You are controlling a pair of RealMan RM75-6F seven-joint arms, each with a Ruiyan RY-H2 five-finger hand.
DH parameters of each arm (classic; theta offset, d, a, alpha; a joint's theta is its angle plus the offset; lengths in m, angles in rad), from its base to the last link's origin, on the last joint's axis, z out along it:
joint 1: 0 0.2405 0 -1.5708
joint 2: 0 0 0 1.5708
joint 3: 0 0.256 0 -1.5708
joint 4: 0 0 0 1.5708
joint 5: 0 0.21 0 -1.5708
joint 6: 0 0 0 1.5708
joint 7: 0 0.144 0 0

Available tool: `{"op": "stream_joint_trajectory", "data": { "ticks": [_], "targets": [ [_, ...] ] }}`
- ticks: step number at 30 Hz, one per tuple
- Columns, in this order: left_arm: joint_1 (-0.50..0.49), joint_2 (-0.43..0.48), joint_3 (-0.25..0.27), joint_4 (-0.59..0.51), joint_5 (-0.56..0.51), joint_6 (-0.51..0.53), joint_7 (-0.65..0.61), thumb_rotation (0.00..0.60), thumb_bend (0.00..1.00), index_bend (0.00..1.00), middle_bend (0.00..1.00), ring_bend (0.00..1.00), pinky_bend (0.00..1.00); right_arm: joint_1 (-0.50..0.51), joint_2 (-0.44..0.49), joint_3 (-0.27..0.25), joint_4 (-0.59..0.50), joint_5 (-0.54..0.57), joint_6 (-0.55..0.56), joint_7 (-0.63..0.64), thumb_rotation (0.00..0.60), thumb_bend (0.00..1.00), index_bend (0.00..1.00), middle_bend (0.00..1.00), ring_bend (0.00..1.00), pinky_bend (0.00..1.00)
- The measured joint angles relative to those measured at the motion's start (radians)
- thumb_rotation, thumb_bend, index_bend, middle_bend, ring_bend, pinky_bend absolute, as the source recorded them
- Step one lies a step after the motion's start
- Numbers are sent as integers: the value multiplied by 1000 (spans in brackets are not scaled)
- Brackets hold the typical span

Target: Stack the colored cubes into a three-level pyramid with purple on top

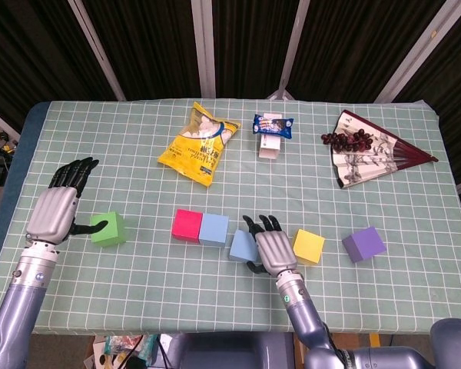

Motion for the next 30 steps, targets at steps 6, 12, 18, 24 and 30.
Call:
{"op": "stream_joint_trajectory", "data": {
  "ticks": [6,12,18,24,30],
  "targets": [
    [2,-1,-6,4,-5,-7,-2,600,89,0,26,2,37,16,2,-2,19,4,-10,7,600,264,0,351,115,0],
    [5,-1,-13,5,-5,-10,-7,600,89,0,26,2,37,31,22,2,35,-17,-45,39,600,263,0,351,119,0],
    [9,0,-16,3,0,-10,-8,600,90,0,27,2,37,49,59,9,64,-48,-86,87,600,264,0,351,122,0],
    [10,-3,-17,3,1,-14,-5,600,90,0,27,2,37,62,95,10,70,-46,-114,104,600,264,0,351,122,0],
    [11,-5,-21,2,0,-16,-4,600,90,0,27,2,37,80,125,-2,84,-52,-158,123,600,264,0,351,122,0]
  ]
}}
